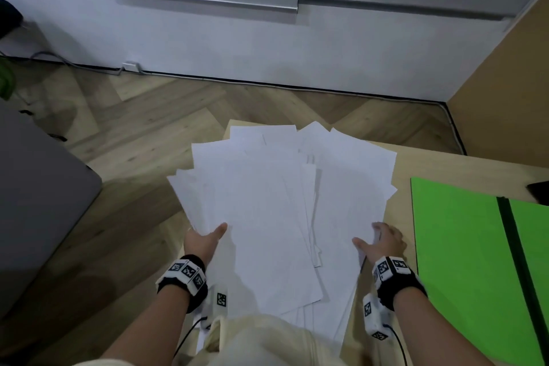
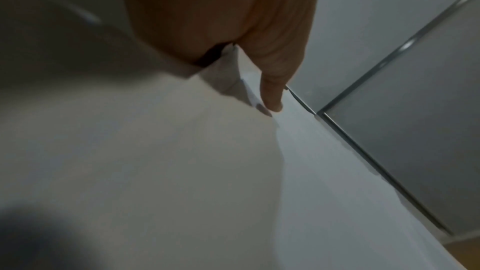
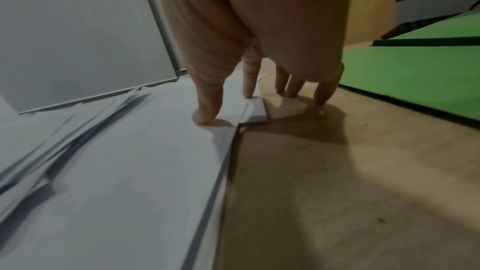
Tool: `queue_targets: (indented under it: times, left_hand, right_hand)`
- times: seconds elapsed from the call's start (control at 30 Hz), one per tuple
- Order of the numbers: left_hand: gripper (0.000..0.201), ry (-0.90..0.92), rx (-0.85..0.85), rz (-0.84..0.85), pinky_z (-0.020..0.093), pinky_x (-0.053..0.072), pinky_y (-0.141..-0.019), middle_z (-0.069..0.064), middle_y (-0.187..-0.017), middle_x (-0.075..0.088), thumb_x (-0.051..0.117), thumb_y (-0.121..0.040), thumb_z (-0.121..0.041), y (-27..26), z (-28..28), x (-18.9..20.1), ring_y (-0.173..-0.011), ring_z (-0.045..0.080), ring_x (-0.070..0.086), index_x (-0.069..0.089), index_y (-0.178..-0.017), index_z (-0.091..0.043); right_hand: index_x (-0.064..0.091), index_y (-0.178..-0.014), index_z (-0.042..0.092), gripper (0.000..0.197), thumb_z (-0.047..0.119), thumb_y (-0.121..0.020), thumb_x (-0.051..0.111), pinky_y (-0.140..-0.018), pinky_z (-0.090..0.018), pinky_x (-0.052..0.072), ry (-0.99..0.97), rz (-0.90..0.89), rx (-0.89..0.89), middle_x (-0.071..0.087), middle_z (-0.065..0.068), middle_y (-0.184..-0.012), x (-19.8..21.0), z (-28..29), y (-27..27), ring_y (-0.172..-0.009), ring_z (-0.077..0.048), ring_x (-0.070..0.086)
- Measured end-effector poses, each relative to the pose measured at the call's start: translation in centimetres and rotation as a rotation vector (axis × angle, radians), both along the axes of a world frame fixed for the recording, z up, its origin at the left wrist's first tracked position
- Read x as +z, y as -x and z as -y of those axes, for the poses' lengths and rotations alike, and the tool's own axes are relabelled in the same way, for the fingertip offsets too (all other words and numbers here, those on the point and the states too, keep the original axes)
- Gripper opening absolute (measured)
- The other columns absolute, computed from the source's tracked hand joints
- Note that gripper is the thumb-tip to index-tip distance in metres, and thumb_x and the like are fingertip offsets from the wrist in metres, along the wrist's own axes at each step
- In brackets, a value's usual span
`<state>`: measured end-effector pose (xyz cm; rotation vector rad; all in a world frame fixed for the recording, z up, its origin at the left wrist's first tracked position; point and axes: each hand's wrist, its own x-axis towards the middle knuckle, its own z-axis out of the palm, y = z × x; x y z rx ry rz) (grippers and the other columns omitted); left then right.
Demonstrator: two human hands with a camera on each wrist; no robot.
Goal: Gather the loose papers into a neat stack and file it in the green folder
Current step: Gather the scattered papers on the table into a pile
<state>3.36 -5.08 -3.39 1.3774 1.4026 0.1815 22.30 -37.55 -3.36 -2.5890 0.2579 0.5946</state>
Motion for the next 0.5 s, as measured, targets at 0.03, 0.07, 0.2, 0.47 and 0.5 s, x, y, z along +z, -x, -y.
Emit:
queue_targets:
  times: [0.03,0.07,0.2,0.47,0.5]
  left_hand:
    - [0.076,-0.025,-0.006,-0.013,0.038,0.047,-0.099,0.002,-0.122,0.058,0.083,-0.069,-0.030,0.0,0.1,0.0,-0.113,0.028,0.059,0.051,-0.129,0.003]
    - [0.079,-0.035,-0.039,-0.016,0.041,0.049,-0.100,0.005,-0.124,0.062,0.085,-0.064,-0.033,-0.1,0.1,-0.3,-0.113,0.030,0.062,0.054,-0.128,0.001]
    - [0.050,-0.058,-0.131,-0.089,0.043,0.057,-0.088,0.015,-0.107,0.073,0.082,-0.068,-0.024,-0.7,0.0,-0.8,-0.095,0.032,0.069,0.067,-0.112,-0.004]
    - [0.034,-0.161,-0.233,-0.098,0.045,0.053,-0.091,0.023,-0.119,0.053,0.072,-0.081,-0.014,-2.4,1.0,0.9,-0.102,0.038,0.061,0.043,-0.097,-0.006]
    - [0.033,-0.160,-0.239,-0.092,0.044,0.053,-0.088,0.024,-0.118,0.054,0.071,-0.081,-0.013,-2.5,0.8,1.0,-0.099,0.038,0.062,0.044,-0.097,-0.004]
  right_hand:
    - [0.057,-0.112,0.014,0.051,0.029,-0.069,0.081,-0.102,-0.055,0.036,-0.037,0.037,-0.011,0.037,-0.013,-0.138,-0.1,-0.4,0.2,-0.125,-0.037,0.037]
    - [0.057,-0.102,0.011,0.045,0.024,-0.067,0.082,-0.098,-0.052,0.041,-0.088,0.076,-0.034,0.041,-0.015,-0.130,-0.2,-0.8,0.4,-0.119,-0.036,0.044]
    - [0.045,-0.124,0.000,0.073,0.013,-0.064,0.085,-0.089,-0.039,0.046,-0.302,0.098,-0.255,0.040,-0.023,-0.132,0.3,-2.3,0.5,-0.101,-0.032,0.055]
    - [0.052,-0.125,-0.004,0.064,0.013,-0.070,0.079,-0.086,-0.036,0.048,-0.361,-0.145,-0.413,0.061,-0.017,-0.114,1.5,-4.4,1.6,-0.098,-0.031,0.059]
    - [0.057,-0.119,-0.005,0.056,0.012,-0.071,0.079,-0.083,-0.035,0.049,-0.395,-0.200,-0.388,0.063,-0.015,-0.100,1.3,-4.2,1.5,-0.091,-0.029,0.059]
